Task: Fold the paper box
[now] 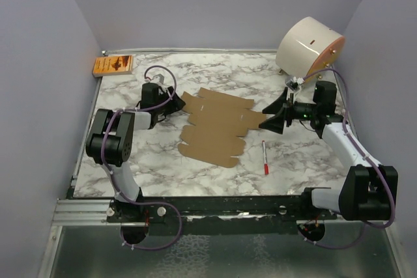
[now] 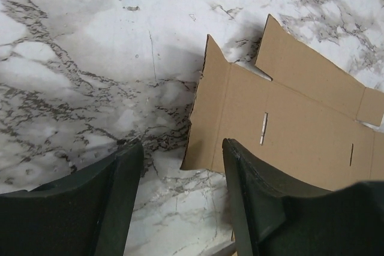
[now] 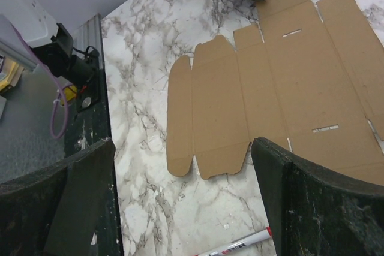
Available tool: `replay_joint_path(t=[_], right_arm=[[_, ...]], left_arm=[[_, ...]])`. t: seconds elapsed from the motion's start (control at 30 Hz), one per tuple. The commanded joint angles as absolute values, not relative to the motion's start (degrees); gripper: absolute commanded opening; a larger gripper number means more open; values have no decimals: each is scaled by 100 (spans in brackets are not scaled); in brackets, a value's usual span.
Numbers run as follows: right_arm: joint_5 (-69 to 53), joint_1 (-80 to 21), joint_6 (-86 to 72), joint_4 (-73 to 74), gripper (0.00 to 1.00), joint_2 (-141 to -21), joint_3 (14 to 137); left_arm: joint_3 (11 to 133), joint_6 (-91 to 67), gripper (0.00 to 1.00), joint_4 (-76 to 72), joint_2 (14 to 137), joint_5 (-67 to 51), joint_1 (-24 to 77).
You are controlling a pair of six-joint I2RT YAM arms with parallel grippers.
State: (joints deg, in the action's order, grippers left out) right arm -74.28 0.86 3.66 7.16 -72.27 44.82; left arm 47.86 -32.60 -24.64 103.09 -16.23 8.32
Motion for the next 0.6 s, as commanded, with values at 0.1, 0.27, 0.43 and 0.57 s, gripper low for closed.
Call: replay_joint_path(t=[0.1, 0.27, 0.43, 0.57], right_arm=[[-7596, 123, 268, 510, 99, -7263, 4426], [-7748, 123, 289, 493, 99, -7283, 4437], [-7970, 123, 674, 669, 99, -7361, 4578], [-8046, 123, 1714, 1477, 98, -7416, 5039]], left_arm=[[5321, -2984, 44, -2840, 10819, -2162, 791], [5570, -2569, 1, -2929, 10925, -2487, 790], [5660, -1942, 0, -3041, 10582, -2745, 791], [5585, -1143, 0, -3194, 10018, -3141, 799]])
